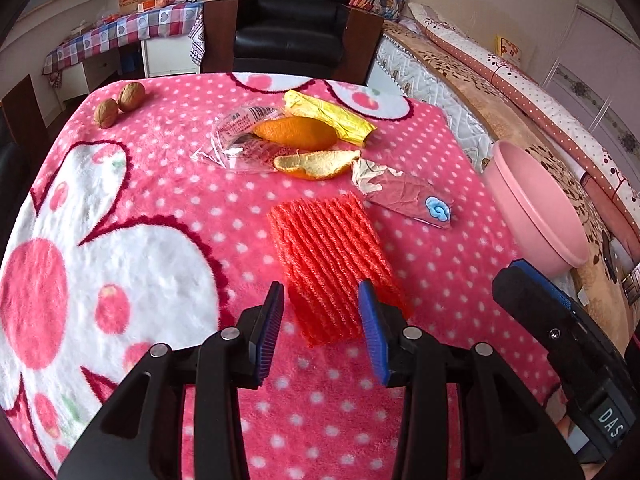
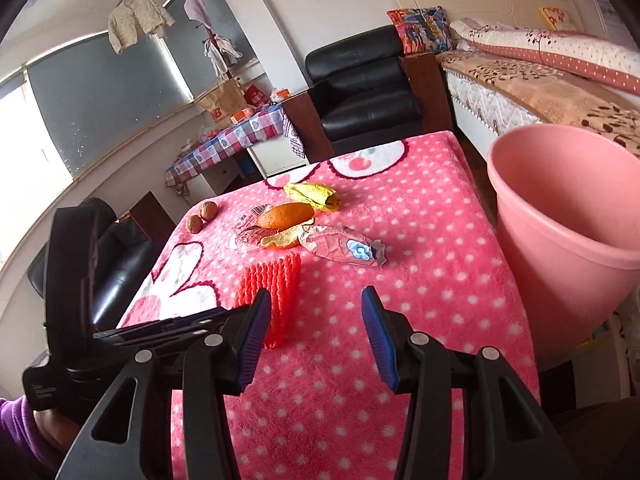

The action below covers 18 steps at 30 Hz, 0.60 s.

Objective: Collect trash
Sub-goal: 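Grasp the red foam net with the left tool, then grasp the pink candy wrapper with the right tool while the left tool holds the red net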

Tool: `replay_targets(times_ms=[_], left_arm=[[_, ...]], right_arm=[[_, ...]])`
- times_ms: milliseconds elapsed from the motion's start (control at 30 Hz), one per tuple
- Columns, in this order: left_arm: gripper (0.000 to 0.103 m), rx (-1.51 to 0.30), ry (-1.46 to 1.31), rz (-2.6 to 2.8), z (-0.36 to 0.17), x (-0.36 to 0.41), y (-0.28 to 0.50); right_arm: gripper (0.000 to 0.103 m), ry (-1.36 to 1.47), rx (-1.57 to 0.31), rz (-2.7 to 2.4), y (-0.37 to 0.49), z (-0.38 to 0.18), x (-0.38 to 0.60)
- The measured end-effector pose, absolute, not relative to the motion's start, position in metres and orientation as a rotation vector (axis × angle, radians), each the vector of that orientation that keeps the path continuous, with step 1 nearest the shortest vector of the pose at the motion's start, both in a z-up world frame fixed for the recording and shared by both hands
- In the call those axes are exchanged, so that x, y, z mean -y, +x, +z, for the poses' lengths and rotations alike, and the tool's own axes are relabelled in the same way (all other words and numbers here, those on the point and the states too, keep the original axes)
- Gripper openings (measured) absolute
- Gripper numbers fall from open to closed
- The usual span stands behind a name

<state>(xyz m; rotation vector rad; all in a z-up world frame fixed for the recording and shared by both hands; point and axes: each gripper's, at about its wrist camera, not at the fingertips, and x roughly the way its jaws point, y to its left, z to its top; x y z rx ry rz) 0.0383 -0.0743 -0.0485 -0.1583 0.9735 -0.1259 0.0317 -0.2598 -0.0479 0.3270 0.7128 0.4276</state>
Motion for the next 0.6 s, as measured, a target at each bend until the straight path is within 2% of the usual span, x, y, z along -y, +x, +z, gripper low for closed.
replay_targets(times_ms=[100,133,233,600], left_arm=[[0.038,-0.951,-0.125,-0.123,-0.051,0.083,0.035],[0.027,-0.937,-0.115,-0.127,-0.051,0.085,0.033],[0.011,-0.891,-0.070,-0.117,-0.045,0.088,0.024],[0.009,-0.804,-0.116,-0.064,-0.022,0.060,-0.005]], right_arm=[[0.047,0.324,-0.716,0.430,0.031,-0.048,0.259],[0.047,0.320,-0.717,0.429,0.031,-0.048,0.258],[0.047,0.304,-0.716,0.427,0.030,-0.048,0.255],[0.047,0.243,-0.758,0.390,0.035,-0.050,0.246]])
